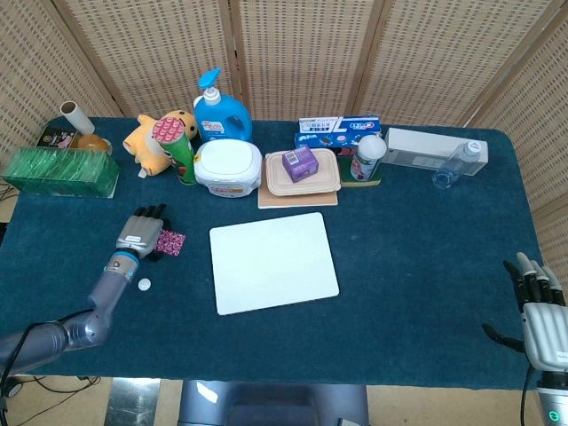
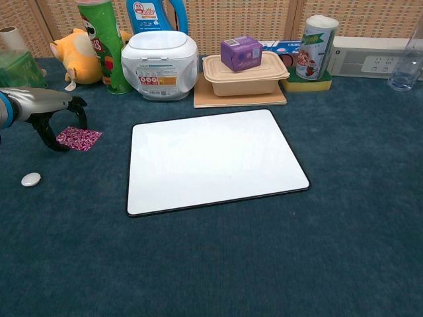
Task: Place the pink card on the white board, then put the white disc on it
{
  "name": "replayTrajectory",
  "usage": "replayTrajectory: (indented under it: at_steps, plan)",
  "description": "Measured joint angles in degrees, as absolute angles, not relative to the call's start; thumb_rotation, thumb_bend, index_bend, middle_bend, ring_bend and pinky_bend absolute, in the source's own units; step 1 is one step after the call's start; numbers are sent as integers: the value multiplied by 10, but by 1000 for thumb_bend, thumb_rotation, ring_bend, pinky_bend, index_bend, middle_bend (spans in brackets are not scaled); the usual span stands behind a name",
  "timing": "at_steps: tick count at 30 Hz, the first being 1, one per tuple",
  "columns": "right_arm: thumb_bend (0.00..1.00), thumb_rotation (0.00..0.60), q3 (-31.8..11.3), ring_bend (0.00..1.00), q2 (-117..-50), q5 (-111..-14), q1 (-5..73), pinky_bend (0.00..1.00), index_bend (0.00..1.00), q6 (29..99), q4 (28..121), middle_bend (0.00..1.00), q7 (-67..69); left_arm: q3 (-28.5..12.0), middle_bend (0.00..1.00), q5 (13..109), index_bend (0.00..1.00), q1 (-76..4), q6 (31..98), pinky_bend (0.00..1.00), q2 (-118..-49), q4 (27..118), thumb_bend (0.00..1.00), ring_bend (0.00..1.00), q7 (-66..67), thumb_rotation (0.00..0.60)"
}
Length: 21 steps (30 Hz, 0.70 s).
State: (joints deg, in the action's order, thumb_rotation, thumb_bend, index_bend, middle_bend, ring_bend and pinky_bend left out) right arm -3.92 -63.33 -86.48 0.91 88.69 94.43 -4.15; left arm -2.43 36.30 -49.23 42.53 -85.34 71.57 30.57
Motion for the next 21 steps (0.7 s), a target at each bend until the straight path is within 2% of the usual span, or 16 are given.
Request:
replayTrajectory:
  at_steps: [21]
  plan:
    - [0,566,-39,0,-631,-864,9,0,44,887,946,0,-39,-32,0,385,567,-492,454,60,-829,770,279,0,302,600]
